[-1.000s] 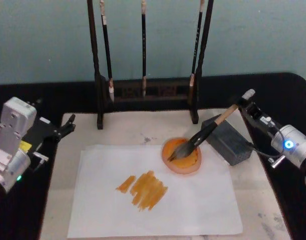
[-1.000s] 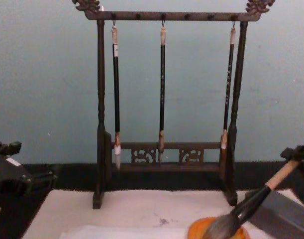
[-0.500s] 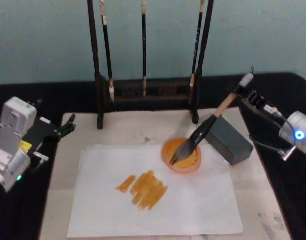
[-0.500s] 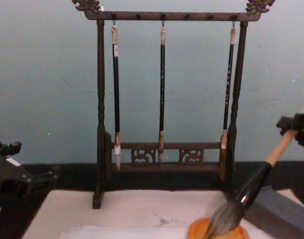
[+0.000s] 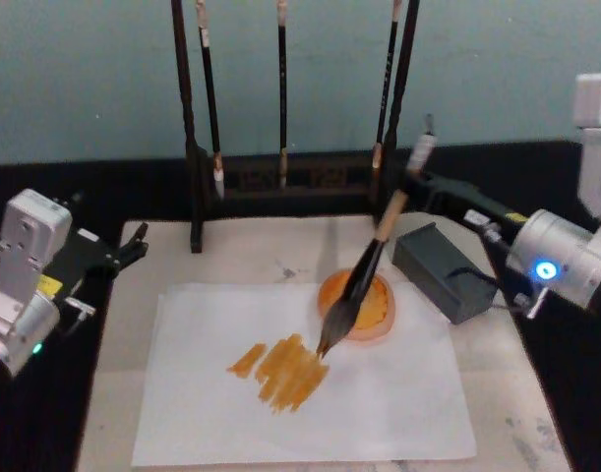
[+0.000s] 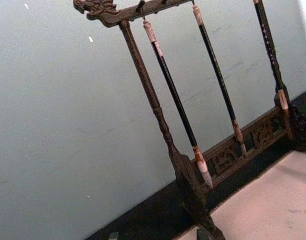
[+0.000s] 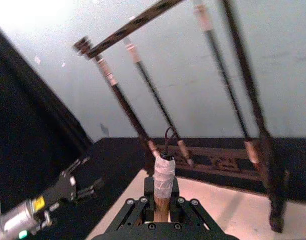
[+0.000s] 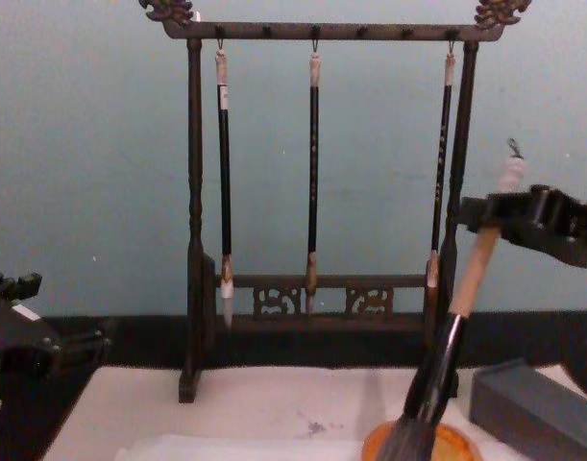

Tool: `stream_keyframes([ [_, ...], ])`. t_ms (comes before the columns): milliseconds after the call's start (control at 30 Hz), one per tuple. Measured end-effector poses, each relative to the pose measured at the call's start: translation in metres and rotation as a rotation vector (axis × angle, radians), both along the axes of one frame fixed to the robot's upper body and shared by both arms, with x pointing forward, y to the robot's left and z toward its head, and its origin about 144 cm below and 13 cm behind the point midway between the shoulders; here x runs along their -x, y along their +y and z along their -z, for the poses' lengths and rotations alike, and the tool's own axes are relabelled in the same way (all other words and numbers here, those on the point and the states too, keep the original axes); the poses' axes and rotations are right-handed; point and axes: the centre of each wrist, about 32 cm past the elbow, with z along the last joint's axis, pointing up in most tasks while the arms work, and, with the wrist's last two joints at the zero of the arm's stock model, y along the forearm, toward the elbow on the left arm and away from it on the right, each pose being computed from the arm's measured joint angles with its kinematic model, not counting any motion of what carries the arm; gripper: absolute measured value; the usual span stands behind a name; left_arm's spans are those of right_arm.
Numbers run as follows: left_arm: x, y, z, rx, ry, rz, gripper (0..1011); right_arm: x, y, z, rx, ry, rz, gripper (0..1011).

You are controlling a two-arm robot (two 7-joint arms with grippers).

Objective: Pick up the brush from the inkstone, write on the paper, then place the brush back to its original position.

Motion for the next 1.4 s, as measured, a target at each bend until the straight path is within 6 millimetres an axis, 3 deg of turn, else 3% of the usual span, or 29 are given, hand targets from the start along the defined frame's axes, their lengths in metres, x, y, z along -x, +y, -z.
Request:
stream_keyframes([
  [233, 0.000, 0.000, 0.000, 0.000, 0.000, 0.000, 1010, 0.015, 0.025, -0.010, 0.154, -0.133, -0.071, 160],
  [467, 0.000, 0.000, 0.000, 0.000, 0.000, 0.000, 1010, 0.023, 0.038, -0.014, 0.214, -0.191, -0.113, 160],
  [967, 0.000, 0.000, 0.000, 0.000, 0.000, 0.000, 1010, 0.035, 0.047, -0.007, 0.223, -0.170, -0.181, 160],
  [1400, 0.000, 0.000, 0.000, 0.000, 0.000, 0.000, 1010, 0.033, 0.045, 0.001, 0.287, -0.194, -0.172, 160],
])
